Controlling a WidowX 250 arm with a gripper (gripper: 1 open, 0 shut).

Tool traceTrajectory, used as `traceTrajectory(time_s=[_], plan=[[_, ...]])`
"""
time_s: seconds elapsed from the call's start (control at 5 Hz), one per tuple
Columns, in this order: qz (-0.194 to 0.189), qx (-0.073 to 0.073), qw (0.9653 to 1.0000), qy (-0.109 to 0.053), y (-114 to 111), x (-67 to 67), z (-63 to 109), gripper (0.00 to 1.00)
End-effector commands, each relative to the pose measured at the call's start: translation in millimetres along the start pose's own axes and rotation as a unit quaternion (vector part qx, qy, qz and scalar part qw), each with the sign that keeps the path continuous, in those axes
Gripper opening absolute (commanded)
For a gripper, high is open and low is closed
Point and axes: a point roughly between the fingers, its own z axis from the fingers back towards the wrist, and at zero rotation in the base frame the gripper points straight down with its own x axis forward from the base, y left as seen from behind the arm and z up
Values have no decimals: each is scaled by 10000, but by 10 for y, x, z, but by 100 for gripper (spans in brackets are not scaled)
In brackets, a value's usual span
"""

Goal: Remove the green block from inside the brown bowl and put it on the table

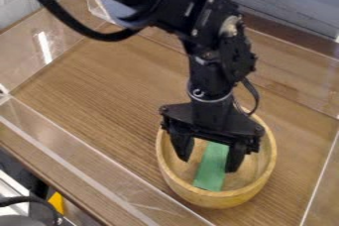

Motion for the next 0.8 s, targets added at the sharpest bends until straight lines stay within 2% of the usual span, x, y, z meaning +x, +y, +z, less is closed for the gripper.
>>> traceTrajectory(time_s=[0.0,0.2,0.6], plan=[[264,-72,9994,-230,-9,47,51,100],[523,-50,9982,-287,-11,40,19,100],[658,-30,9973,-327,-86,33,-108,100]])
